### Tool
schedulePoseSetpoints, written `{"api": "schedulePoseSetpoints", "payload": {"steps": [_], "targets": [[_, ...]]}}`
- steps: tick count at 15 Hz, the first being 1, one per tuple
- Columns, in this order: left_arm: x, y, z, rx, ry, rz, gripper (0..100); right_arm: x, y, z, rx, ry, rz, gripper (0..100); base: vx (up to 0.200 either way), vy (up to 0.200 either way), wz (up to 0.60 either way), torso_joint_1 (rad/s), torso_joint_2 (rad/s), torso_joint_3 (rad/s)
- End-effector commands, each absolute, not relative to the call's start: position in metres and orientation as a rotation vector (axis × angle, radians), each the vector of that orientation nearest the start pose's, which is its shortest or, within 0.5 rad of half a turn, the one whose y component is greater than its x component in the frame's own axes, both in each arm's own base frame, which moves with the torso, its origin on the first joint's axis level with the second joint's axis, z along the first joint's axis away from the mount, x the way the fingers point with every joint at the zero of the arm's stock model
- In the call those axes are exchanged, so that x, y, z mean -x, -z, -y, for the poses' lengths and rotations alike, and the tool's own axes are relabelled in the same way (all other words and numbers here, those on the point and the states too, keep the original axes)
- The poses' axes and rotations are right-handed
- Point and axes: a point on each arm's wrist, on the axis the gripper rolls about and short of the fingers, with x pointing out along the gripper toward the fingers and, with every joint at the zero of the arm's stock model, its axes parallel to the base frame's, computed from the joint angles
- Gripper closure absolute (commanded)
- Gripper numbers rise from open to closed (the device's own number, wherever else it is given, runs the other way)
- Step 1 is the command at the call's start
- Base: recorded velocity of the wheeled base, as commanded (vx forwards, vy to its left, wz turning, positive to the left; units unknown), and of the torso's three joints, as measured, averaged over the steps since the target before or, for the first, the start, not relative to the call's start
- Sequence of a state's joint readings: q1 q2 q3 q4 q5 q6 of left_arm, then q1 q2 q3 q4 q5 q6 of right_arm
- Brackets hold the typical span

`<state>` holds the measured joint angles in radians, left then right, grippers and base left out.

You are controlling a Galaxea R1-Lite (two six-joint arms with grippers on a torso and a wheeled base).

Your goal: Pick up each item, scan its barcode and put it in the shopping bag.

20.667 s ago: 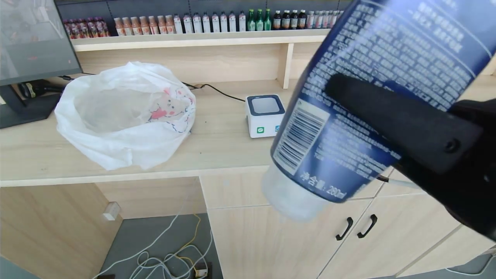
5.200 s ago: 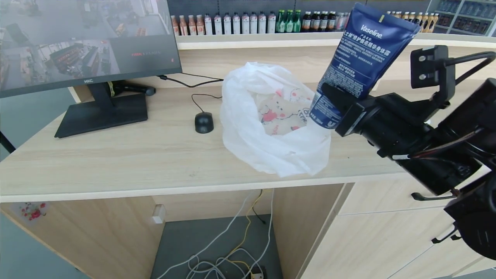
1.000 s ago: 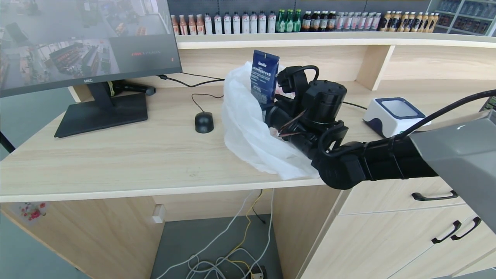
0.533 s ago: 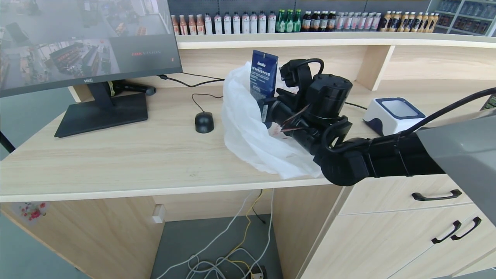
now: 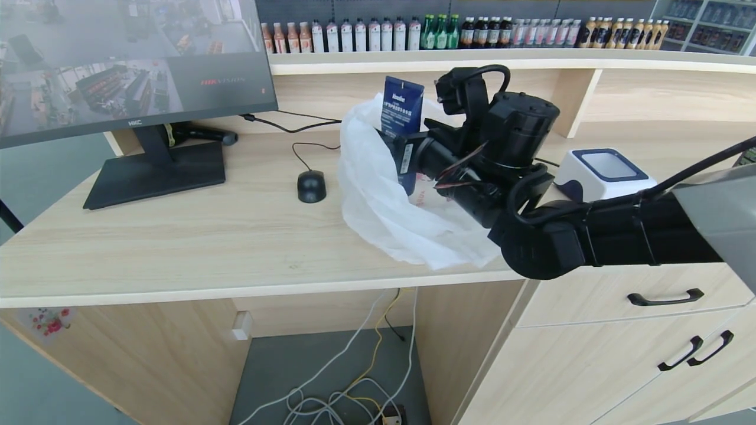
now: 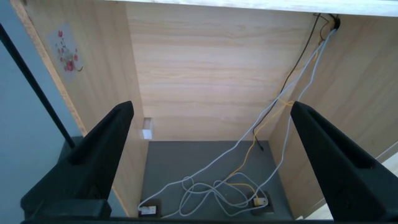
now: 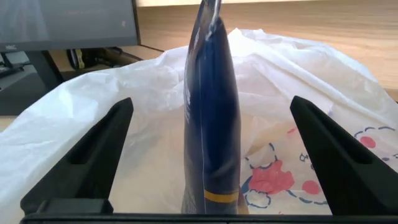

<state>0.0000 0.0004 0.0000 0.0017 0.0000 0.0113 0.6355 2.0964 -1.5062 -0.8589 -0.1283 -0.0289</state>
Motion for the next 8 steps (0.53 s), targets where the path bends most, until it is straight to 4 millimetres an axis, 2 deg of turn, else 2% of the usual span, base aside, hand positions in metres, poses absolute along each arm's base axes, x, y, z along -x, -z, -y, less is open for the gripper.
{"api": "schedulePoseSetpoints", "payload": {"steps": [1, 5, 8], "targets": [[0.023, -0.075, 0.000, -0.011, 0.000, -0.002, 0, -0.331, -0.272, -0.245, -0.087, -0.507, 0.287, 0, 0.000, 0.000, 0.00, 0.000, 0.00, 0.000], [0.023, -0.075, 0.000, -0.009, -0.002, -0.002, 0, -0.297, -0.269, -0.219, -0.069, -0.510, 0.239, 0, 0.000, 0.000, 0.00, 0.000, 0.00, 0.000], [0.023, -0.075, 0.000, -0.009, 0.000, -0.002, 0, -0.273, -0.265, -0.209, -0.066, -0.527, 0.237, 0, 0.000, 0.000, 0.00, 0.000, 0.00, 0.000]]}}
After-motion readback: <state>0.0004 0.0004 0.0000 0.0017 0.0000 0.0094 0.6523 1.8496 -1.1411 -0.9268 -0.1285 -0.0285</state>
